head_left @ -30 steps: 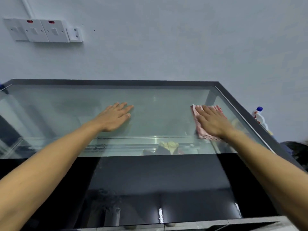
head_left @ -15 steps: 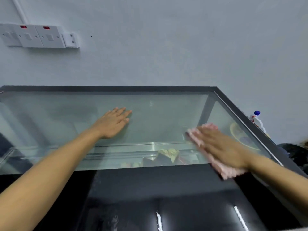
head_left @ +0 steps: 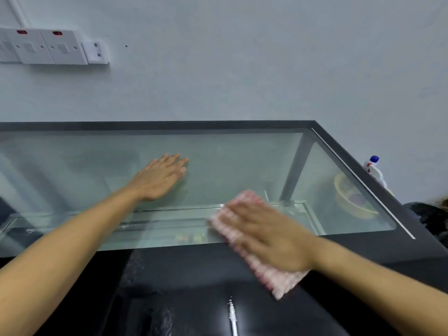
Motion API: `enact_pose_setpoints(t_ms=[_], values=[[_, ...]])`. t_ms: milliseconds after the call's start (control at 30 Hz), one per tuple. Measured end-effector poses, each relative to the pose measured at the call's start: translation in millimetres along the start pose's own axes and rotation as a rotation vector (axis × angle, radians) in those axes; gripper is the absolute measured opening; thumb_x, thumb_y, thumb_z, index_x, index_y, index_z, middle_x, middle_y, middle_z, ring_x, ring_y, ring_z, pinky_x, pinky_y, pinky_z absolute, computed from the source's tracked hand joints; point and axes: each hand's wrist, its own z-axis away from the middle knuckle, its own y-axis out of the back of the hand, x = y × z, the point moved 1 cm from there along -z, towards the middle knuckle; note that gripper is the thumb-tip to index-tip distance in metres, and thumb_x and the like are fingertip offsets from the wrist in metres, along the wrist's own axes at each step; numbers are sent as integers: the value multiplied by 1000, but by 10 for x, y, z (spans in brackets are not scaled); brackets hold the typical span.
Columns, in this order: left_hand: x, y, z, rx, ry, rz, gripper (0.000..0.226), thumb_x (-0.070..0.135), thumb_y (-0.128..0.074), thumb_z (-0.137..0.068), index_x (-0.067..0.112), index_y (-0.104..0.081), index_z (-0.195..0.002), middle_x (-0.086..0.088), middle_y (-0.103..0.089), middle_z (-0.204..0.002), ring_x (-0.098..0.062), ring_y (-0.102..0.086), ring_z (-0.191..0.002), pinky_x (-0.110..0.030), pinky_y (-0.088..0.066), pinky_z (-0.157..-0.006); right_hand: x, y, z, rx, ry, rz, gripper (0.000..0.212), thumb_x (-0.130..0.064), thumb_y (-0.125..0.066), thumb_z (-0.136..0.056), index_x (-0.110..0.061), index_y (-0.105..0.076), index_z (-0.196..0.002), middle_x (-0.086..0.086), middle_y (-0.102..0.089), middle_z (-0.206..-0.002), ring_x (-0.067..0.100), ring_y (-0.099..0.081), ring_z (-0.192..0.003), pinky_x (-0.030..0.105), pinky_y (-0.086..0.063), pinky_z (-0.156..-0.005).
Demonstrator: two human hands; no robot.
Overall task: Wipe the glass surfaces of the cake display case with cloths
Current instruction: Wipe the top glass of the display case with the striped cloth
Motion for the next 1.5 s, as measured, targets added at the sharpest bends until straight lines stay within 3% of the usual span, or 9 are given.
enact_pose_setpoints(t_ms=[100,200,367,533,633,833,933,1200,1500], values=[[25,33,-90,1,1,-19,63,64,-7,-106,42,-11,-164,11,-2,-174,-15,2,-161,-41,1,-130,817,97,-75,25,-414,18,60,-71,3,-96,-58,7,-155,-15,4,-172,7,9,-158,36,6,-129],[100,83,-217,14,31,-21,59,59,-9,-108,41,-12,-164,9,-3,-174,-18,0,-161,-42,1,-130,941,83,-714,89,-529,29,66,-61,-2,-103,-36,-2,-164,-1,-3,-174,21,2,-160,44,8,-129],[27,129,-326,-22,42,66,63,64,-8,-106,39,-18,-164,6,-6,-174,-17,-2,-161,-39,1,-130,-43,-22,-1459,19,-167,56,62,-49,-9,-109,-25,0,-166,8,0,-173,28,5,-160,50,9,-128],[-188,233,-440,-8,58,164,64,62,-15,-107,32,-29,-162,2,-14,-173,-16,-6,-160,-29,3,-127,-415,-76,-1424,-1,87,-17,59,-52,-17,-108,-37,-10,-164,-2,-3,-174,19,3,-160,41,7,-129],[-234,229,-511,30,95,153,89,78,-3,-91,33,-27,-163,4,-14,-173,-16,-8,-160,-32,0,-130,-49,32,-1893,-27,7,-22,58,-53,-18,-109,-36,-12,-164,-2,-8,-173,19,-2,-160,42,5,-129],[-332,174,-613,42,90,75,71,70,-7,-102,39,-20,-163,11,-10,-173,-13,-4,-160,-37,0,-130,1436,172,-2021,21,-457,-31,61,-54,-15,-108,-33,-10,-165,1,-4,-174,23,-2,-160,43,6,-129],[-325,195,-744,42,92,6,58,57,-17,-109,39,-14,-164,9,-6,-174,-17,-1,-161,-40,1,-131,1569,198,-1661,93,-608,-63,62,-53,-14,-108,-30,-9,-166,2,-3,-174,24,0,-160,44,4,-129],[-337,195,-788,31,109,24,60,64,-9,-105,48,-9,-163,15,1,-173,-13,5,-160,-40,4,-130,689,85,-2385,55,-287,-84,61,-54,-15,-108,-35,-8,-165,-1,-2,-174,22,2,-160,42,6,-129],[-423,270,-876,-14,124,-24,82,87,-12,-88,51,-7,-162,13,4,-173,-25,8,-161,-42,5,-130,2380,289,-1746,129,-770,-43,65,-58,-12,-105,-33,-13,-165,1,-8,-174,25,-7,-160,49,4,-128]])
